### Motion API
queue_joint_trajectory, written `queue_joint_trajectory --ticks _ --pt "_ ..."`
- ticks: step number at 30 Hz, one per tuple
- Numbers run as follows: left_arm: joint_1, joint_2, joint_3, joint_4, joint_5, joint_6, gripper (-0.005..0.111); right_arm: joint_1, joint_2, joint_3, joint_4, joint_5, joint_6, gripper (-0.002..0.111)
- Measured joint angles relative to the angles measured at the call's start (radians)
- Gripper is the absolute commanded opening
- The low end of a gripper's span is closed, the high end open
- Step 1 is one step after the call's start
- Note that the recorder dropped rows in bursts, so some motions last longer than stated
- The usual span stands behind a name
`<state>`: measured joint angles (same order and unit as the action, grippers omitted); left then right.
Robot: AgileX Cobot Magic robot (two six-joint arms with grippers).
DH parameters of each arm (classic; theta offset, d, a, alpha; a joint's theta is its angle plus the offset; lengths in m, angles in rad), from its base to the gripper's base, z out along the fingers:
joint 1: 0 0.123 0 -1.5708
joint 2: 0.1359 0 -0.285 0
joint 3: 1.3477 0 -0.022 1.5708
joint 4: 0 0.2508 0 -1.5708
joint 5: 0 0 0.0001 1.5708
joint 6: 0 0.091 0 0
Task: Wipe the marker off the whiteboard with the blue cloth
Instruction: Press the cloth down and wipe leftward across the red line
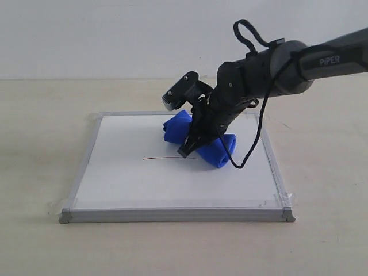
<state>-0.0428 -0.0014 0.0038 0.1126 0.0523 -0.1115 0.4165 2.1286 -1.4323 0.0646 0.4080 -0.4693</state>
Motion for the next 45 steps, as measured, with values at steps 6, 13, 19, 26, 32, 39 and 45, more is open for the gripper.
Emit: queue_joint_trajectory --ticks 6,13,19,26,32,39,45 --pt "0.000 0.000 0.000 0.000 0.000 0.000 0.004 0.000 0.045 -0.018 -0.011 -0.014 0.014 0.000" --pt "0.000 0.000 0.000 0.000 0.000 0.000 0.004 0.006 0.072 -0.036 -0.001 0.017 0.012 0.000" --pt "0.000 0.000 0.000 0.000 0.000 0.000 0.004 0.069 0.076 -0.044 0.211 0.052 -0.187 0.000" --pt "0.000 0.000 0.000 0.000 0.000 0.000 0.004 0.122 0.076 -0.050 0.246 0.109 -0.199 0.000" --pt "0.000 0.000 0.000 0.000 0.000 0.000 0.004 -0.046 0.104 -0.144 -0.232 0.140 0.305 0.000" --pt "0.000 0.000 0.000 0.000 0.000 0.000 0.004 -0.044 0.116 -0.187 -0.293 0.270 0.273 0.000" --pt "0.000 0.000 0.000 0.000 0.000 0.000 0.004 0.095 0.108 -0.191 -0.115 0.347 0.075 0.000"
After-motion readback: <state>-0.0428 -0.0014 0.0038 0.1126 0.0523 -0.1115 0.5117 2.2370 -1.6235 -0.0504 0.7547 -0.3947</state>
